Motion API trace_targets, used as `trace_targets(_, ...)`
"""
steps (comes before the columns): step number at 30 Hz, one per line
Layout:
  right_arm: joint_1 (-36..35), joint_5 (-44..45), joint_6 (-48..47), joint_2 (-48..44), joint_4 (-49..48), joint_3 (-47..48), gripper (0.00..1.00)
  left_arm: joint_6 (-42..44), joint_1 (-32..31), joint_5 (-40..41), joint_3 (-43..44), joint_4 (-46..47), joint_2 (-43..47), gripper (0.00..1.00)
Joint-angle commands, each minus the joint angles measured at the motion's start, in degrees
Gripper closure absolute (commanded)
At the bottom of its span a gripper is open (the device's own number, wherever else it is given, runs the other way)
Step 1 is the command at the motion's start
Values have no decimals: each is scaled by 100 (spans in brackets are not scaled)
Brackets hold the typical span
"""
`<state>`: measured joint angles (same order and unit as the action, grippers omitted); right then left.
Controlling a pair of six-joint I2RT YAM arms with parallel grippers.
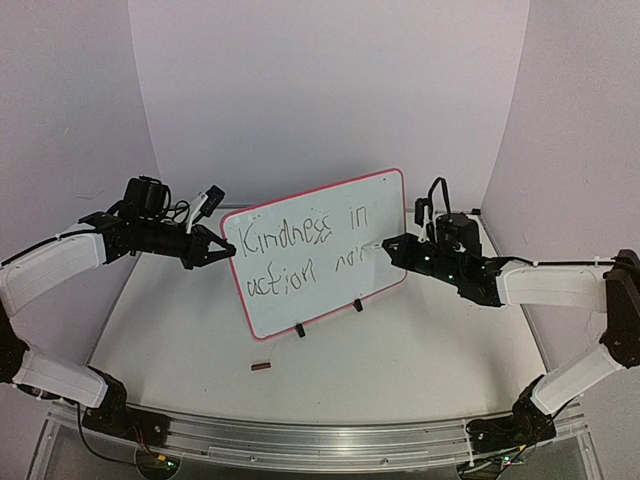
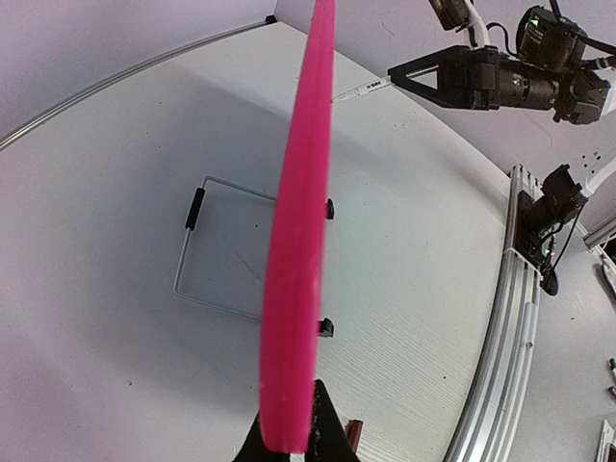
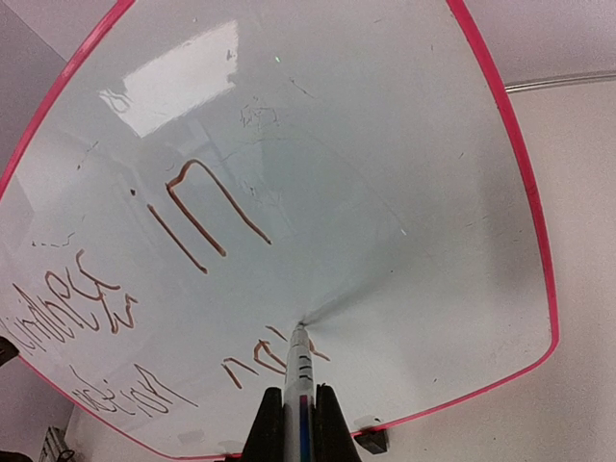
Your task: Write a sentence on the whiteboard
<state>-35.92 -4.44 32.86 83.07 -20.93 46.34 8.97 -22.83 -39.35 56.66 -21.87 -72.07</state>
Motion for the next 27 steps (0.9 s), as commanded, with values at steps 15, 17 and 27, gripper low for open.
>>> trace_targets(15, 67, 233, -5, 143, 36, -170, 100, 274, -90, 286, -53, -442, -223, 100)
trace_targets(17, 76, 235, -12, 157, 36, -144, 100, 273, -90, 287, -58, -446, -224, 100)
trace_targets(27, 116, 257, -100, 188, 36, 111, 100, 276, -90, 287, -51, -440, -212, 100)
